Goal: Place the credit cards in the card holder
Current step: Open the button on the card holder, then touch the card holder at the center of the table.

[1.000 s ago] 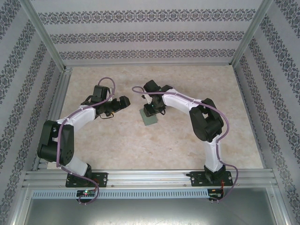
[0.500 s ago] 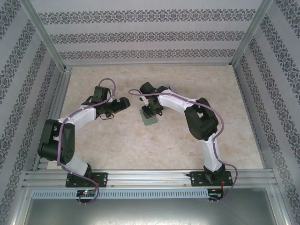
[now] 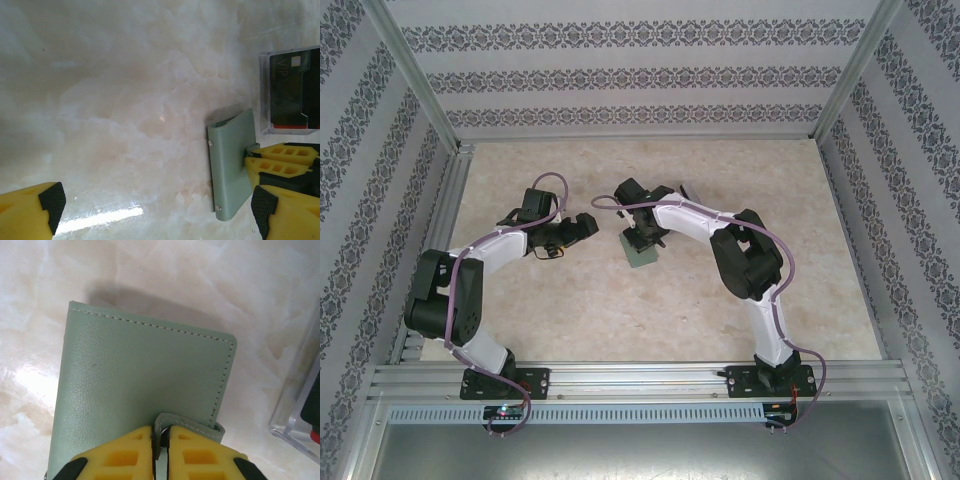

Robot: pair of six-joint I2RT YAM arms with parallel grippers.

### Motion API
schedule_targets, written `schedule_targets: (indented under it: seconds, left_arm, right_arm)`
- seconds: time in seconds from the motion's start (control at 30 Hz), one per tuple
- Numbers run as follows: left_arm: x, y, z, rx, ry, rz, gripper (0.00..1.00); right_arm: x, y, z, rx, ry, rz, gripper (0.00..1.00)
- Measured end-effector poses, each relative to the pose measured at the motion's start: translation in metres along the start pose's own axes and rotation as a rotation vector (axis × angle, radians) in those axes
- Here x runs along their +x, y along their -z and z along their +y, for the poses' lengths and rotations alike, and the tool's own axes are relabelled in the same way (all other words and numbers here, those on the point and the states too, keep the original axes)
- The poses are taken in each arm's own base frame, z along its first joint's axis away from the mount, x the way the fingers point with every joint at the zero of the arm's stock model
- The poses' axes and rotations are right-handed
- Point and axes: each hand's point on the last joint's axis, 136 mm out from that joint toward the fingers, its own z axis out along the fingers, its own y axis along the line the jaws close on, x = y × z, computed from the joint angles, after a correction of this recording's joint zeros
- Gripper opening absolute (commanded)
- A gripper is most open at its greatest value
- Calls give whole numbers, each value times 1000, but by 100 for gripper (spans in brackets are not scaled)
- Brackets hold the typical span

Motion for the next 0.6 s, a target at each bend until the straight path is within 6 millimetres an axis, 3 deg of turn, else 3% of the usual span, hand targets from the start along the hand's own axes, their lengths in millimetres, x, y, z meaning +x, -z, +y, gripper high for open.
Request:
schedule_targets:
  seconds: [0.17,0.6]
  left_arm:
    - [0,0,-2,12,11,0,93]
    - [4,-7,-9,58,22,16,86]
  right_arm:
    - [0,2,1,-8,-2,-23,4]
    - [-3,3,6,-92,-65,-71,1]
